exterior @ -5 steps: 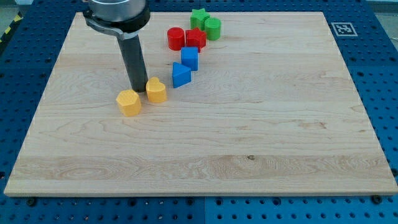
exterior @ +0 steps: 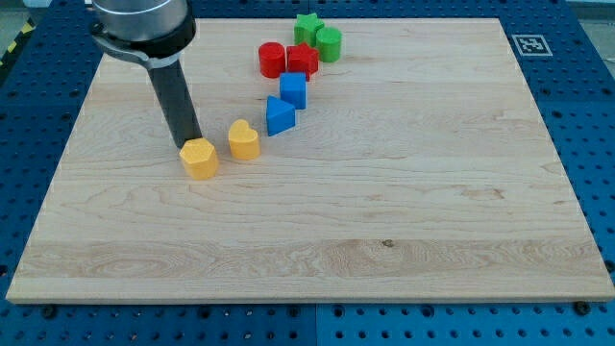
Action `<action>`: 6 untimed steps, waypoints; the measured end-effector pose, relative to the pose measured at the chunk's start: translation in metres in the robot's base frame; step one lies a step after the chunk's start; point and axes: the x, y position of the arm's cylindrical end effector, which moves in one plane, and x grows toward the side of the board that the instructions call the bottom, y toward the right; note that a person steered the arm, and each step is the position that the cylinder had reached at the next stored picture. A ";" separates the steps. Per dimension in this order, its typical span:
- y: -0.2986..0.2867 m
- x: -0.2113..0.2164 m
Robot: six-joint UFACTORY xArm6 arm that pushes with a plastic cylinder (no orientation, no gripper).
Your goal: Move the yellow hexagon slightly to the bottom
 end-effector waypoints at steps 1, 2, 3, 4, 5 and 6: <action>0.000 0.006; 0.000 0.006; 0.000 0.006; -0.008 -0.019; -0.015 -0.062; -0.015 -0.102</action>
